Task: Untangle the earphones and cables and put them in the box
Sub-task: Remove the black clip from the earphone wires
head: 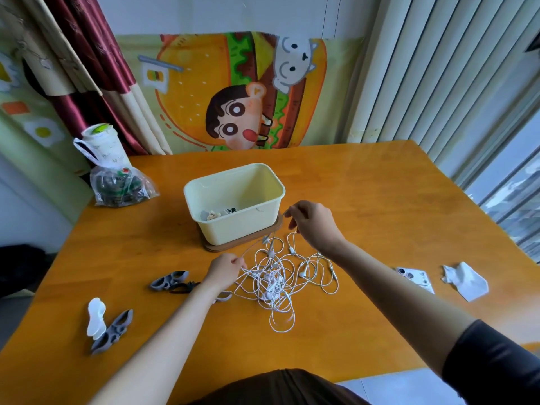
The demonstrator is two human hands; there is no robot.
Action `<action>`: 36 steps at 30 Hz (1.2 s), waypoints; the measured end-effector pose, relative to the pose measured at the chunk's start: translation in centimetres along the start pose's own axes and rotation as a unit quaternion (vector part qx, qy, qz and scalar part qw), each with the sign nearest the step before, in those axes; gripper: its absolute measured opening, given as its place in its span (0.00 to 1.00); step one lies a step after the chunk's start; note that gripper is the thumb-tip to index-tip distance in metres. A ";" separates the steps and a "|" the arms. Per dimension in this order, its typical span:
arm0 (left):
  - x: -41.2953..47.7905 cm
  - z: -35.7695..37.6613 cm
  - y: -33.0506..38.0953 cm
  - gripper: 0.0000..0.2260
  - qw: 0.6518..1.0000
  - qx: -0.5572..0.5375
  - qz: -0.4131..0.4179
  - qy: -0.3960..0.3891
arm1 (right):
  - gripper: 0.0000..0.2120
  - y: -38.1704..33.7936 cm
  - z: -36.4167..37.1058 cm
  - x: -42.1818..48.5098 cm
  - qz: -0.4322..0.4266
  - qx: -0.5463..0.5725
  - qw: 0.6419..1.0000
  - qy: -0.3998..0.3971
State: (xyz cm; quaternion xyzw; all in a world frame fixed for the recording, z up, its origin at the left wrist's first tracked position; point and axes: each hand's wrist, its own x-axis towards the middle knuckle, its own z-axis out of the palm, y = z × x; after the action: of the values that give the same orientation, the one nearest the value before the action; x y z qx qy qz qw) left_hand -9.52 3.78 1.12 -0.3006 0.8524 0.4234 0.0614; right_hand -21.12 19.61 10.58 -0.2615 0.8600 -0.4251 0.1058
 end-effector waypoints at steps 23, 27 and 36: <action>-2.3 0.7 3.9 0.11 0.944 -0.267 0.167 -0.100 | 0.12 -0.2 -0.9 -0.8 -0.025 0.042 0.998 0.041; -2.6 0.4 3.7 0.13 0.933 -0.314 0.142 -0.100 | 0.12 0.5 -1.0 -0.9 0.001 0.033 0.999 0.038; -3.5 0.2 5.1 0.19 0.968 -0.180 0.120 -0.127 | 0.12 0.6 -0.1 -1.6 -0.001 -0.021 0.999 -0.033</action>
State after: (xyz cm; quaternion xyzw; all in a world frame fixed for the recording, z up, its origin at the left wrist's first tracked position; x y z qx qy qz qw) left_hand -9.63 7.88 5.79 -0.1455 0.7772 0.6089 0.0626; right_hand -20.01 20.84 10.05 -0.2785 0.8646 -0.3982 0.1276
